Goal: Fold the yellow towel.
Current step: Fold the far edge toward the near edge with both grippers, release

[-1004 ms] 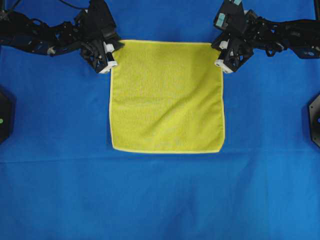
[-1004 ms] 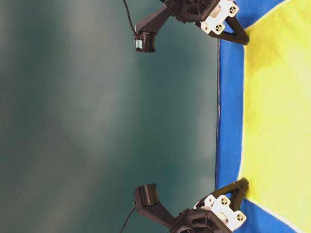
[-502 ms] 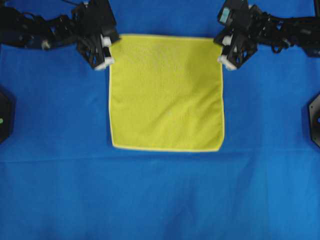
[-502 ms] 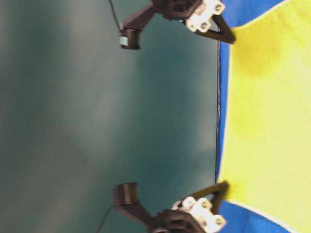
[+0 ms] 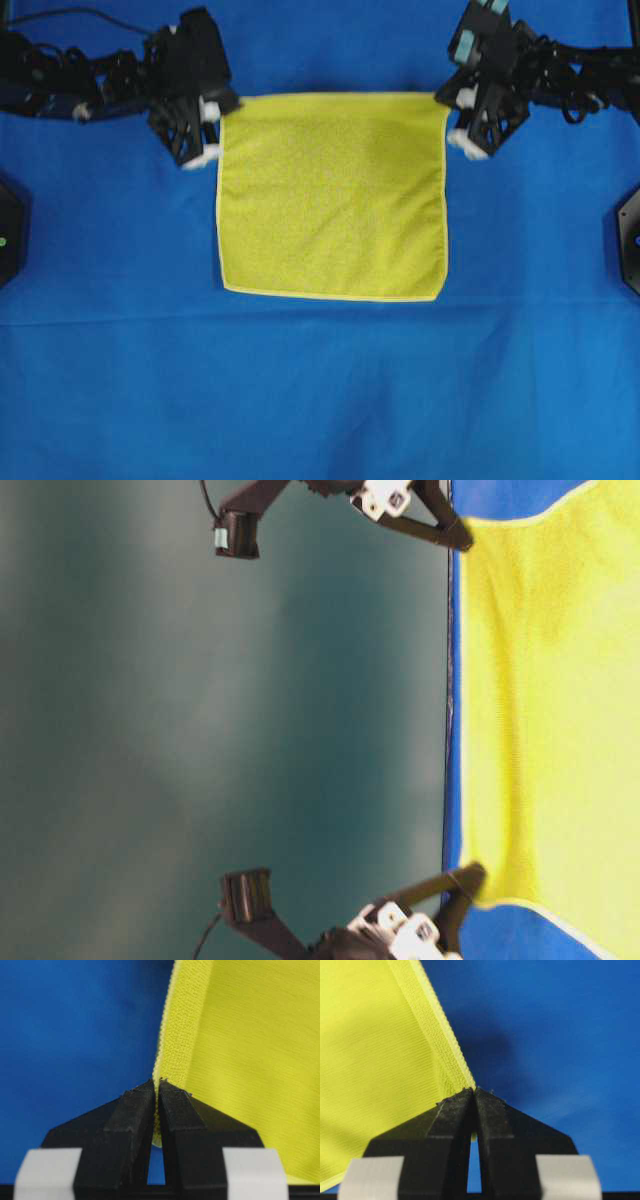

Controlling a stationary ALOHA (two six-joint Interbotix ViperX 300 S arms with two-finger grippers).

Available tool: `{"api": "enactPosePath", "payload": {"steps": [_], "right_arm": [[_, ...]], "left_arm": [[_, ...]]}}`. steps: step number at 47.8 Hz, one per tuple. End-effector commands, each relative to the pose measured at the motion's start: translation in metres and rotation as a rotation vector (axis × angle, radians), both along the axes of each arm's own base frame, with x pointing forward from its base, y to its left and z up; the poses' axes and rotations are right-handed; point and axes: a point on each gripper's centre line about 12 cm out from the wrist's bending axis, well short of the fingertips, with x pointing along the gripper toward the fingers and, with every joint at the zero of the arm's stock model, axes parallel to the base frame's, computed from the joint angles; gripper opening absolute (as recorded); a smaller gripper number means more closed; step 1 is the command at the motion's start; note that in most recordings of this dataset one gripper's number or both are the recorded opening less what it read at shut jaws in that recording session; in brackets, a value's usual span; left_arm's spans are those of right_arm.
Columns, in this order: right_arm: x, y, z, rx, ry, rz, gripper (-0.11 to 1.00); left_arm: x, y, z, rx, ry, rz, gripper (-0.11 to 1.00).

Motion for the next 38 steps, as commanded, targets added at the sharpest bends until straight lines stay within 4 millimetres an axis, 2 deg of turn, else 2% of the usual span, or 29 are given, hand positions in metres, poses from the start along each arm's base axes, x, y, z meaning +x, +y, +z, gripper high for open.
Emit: {"api": "enactPosePath", "payload": {"steps": [1,9,23,30,38], "right_arm": [[0.004,0.02,0.011,0.013,-0.019,0.039,0.02],[0.003,0.061,0.01,0.088,-0.002,0.094,0.02],[0.008,0.124,0.004,0.196,0.005,0.18,0.02],[0.012,0.148,0.003,0.229,-0.013,0.221,0.02],[0.016,0.156,0.001,0.246,-0.014,0.224,0.02]], "left_arm": [[0.001,-0.018,0.009,-0.025,-0.025,-0.022,0.01],[-0.001,-0.064,0.007,-0.073,0.018,-0.125,0.01],[0.008,-0.147,0.003,-0.177,0.028,-0.286,0.01],[0.008,-0.168,0.002,-0.219,0.029,-0.307,0.01],[0.014,-0.181,0.004,-0.235,0.023,-0.33,0.01]]}}
